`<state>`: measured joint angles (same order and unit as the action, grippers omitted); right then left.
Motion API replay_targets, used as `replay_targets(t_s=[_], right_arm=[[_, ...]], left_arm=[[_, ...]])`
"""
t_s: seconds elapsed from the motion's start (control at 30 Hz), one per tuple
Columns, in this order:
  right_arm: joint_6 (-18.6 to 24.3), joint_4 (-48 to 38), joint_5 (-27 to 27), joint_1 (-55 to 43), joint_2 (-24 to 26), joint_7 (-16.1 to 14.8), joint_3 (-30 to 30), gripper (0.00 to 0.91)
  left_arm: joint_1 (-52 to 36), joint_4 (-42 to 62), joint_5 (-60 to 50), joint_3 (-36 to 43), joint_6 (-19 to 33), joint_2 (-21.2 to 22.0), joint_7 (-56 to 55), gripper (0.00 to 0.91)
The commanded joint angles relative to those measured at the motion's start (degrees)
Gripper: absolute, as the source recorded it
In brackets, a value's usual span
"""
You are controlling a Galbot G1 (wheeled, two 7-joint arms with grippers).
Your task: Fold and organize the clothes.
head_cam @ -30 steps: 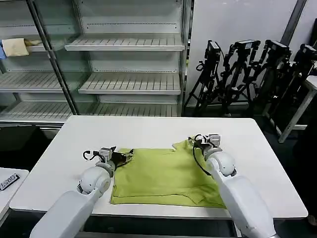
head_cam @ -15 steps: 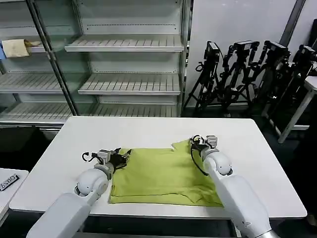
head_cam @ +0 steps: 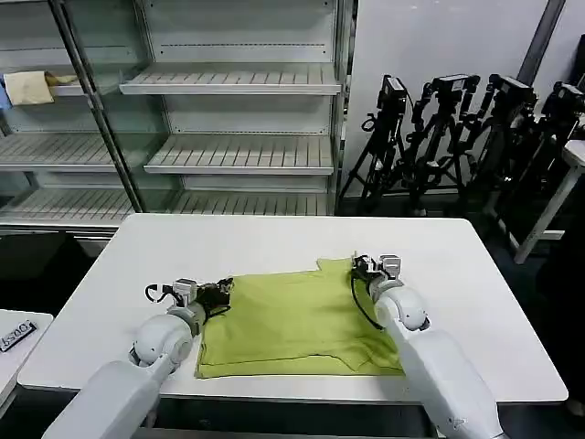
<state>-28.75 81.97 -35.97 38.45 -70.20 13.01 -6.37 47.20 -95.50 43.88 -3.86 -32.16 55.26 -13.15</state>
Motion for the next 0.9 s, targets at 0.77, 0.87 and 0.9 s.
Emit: replay_targets(t_s=[0.77,0.87,0.9], right_arm=[[4.4,31.0,0.8,22.1,8.2,-2.8,-11.7,0.000],[4.4,33.2,0.5,26.3,8.1,-3.3,-14.1,0.000],[4.5,33.9,0.4,27.4,8.0,-3.4,-14.9,0.000]], left_arm=[[11.1,-17.6,4.6,-7.9,0.1,-4.2,1.9,0.060],[13.2,-19.0,4.5,-9.2,-0.1,-4.6,2.3,0.050],[14.0,-19.2,4.5,-9.8,-0.1,-4.7,2.3,0.050]])
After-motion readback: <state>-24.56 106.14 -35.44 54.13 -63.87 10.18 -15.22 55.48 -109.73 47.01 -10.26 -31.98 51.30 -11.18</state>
